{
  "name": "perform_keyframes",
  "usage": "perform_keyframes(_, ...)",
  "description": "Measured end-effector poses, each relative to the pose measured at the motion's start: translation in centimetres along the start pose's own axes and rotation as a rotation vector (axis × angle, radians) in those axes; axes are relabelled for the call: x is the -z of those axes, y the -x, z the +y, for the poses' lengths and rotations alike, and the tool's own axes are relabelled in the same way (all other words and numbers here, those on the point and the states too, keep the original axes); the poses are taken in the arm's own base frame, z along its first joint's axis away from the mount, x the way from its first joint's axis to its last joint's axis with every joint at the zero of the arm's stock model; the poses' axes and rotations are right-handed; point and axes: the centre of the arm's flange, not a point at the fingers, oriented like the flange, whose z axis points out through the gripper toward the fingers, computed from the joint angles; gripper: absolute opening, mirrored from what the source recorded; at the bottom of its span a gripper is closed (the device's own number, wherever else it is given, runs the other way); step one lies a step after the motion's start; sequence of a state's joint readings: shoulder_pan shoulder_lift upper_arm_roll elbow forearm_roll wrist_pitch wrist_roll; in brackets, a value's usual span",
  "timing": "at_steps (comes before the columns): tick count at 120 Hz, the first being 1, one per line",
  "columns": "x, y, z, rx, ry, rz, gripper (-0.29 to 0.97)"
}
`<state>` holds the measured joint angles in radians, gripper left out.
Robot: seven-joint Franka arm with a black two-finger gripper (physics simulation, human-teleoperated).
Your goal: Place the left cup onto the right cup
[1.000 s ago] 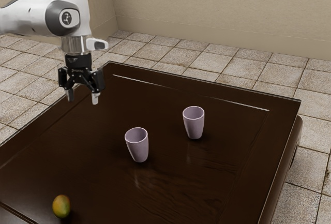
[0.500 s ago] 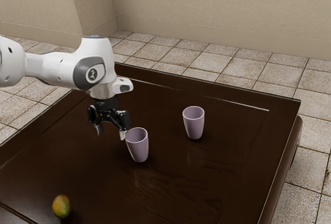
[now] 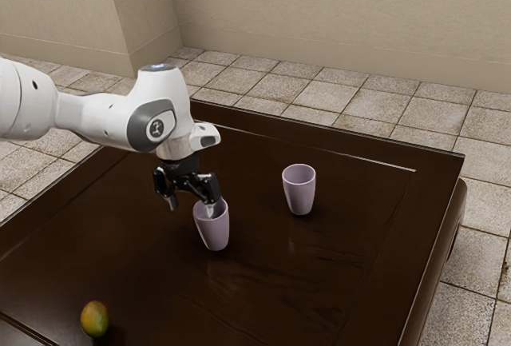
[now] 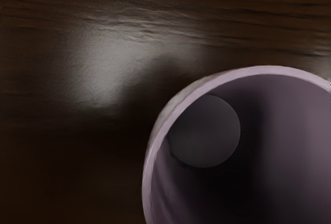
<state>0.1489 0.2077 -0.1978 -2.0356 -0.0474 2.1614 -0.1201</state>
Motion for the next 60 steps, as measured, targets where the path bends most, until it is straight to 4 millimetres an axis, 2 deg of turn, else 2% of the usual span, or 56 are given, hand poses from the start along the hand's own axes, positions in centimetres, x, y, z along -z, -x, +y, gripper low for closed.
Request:
perform_keyframes(22,-0.7,-0.5,-0.1,0.018,0.005,0.020,0.68)
perform_keyframes(43,-2.9,-1.0,-0.7,0.042,0.009,-0.005,0.68)
perform_keyframes(48,-3.0,-1.1,-0.8,0.044,0.008,-0.004,0.60)
perform_keyframes(60,-2.9,-1.2,-0.8,0.047,0.006,0.002,0.33)
